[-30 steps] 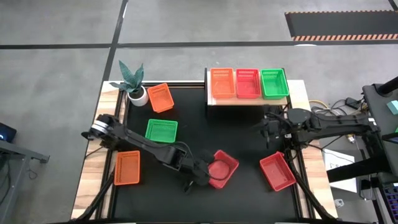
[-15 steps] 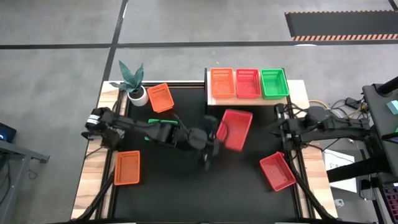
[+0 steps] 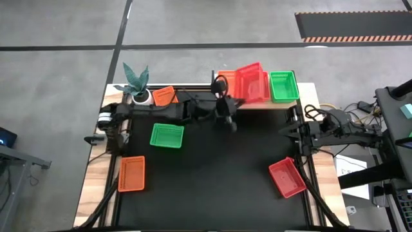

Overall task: Stack baskets on shelf by color
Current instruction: Stack the left red bin on the other red bin on the shelf

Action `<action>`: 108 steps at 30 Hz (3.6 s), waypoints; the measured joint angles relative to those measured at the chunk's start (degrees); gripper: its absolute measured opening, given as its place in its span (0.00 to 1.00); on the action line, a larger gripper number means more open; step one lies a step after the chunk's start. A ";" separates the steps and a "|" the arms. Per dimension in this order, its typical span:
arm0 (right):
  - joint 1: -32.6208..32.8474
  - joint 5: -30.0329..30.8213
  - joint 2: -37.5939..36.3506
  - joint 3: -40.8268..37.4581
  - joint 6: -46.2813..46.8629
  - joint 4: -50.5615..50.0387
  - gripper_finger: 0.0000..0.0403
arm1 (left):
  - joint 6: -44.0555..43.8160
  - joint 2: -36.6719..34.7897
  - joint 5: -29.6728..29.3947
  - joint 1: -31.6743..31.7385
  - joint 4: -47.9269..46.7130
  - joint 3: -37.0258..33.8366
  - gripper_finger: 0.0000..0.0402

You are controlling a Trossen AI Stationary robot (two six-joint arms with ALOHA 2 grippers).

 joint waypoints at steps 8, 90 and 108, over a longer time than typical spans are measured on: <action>-0.01 -0.92 -0.16 0.00 -0.87 0.60 0.02 | 0.61 6.03 3.36 4.95 3.02 1.69 0.00; -0.03 -0.87 -0.05 0.00 -1.21 0.26 0.02 | -6.31 15.46 8.15 9.17 21.48 1.32 0.09; -0.02 4.24 1.50 -0.28 -0.38 0.63 0.02 | -4.26 1.84 6.13 -1.75 10.31 -8.25 0.09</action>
